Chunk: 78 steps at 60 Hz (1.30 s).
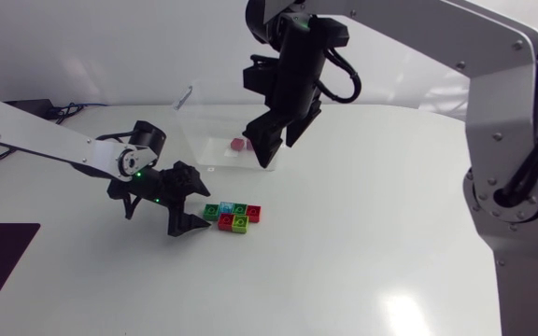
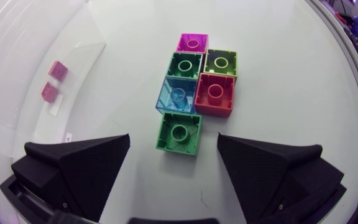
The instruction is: Place the duplo bricks in the container
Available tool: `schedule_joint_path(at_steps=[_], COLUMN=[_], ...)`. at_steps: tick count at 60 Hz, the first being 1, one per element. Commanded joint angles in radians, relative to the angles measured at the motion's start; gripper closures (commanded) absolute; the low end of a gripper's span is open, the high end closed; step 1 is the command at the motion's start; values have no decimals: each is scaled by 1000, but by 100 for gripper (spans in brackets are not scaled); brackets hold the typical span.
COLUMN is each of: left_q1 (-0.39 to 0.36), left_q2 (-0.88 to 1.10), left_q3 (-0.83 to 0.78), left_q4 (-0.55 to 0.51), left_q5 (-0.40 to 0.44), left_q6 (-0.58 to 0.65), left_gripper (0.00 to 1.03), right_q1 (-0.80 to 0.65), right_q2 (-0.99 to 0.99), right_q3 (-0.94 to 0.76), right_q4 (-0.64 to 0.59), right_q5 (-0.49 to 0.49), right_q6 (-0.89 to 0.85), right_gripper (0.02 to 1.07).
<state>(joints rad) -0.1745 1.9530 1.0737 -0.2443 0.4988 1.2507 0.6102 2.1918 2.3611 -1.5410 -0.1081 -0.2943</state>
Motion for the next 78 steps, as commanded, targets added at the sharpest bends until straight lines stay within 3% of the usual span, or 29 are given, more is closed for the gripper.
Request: schedule_joint_path(at_steps=[1,7,13,18,22,24,44,56,78], left_q1=[-17,-25,-33,-36,-37,-39,0,49,73], left_q2=[38,50,64,75,78,78,-34,-169,-223], left_q3=[32,46,58,65,63,63,58,83,229], left_q4=[5,5,4,2,0,0,-125,-142,-168], left_q5=[3,3,3,1,1,1,-19,-11,55], left_q6=[36,39,39,39,42,42,72,35,-109], left_gripper=[6,9,19,36,68,76,78,78,78], right_q1=[16,26,45,40,33,33,51,48,28], right_q2=[-47,-107,-170,-201,-219,-222,-193,-156,-92], right_q3=[-80,-263,-470,-559,-623,-654,-809,-870,-908], right_q4=[7,119,265,354,426,463,714,823,907], right_q5=[-22,-68,-51,-2,19,30,8,-36,-85], right_q6=[20,27,40,40,23,15,-72,-131,-281], right_gripper=[6,6,6,6,6,6,6,6,6])
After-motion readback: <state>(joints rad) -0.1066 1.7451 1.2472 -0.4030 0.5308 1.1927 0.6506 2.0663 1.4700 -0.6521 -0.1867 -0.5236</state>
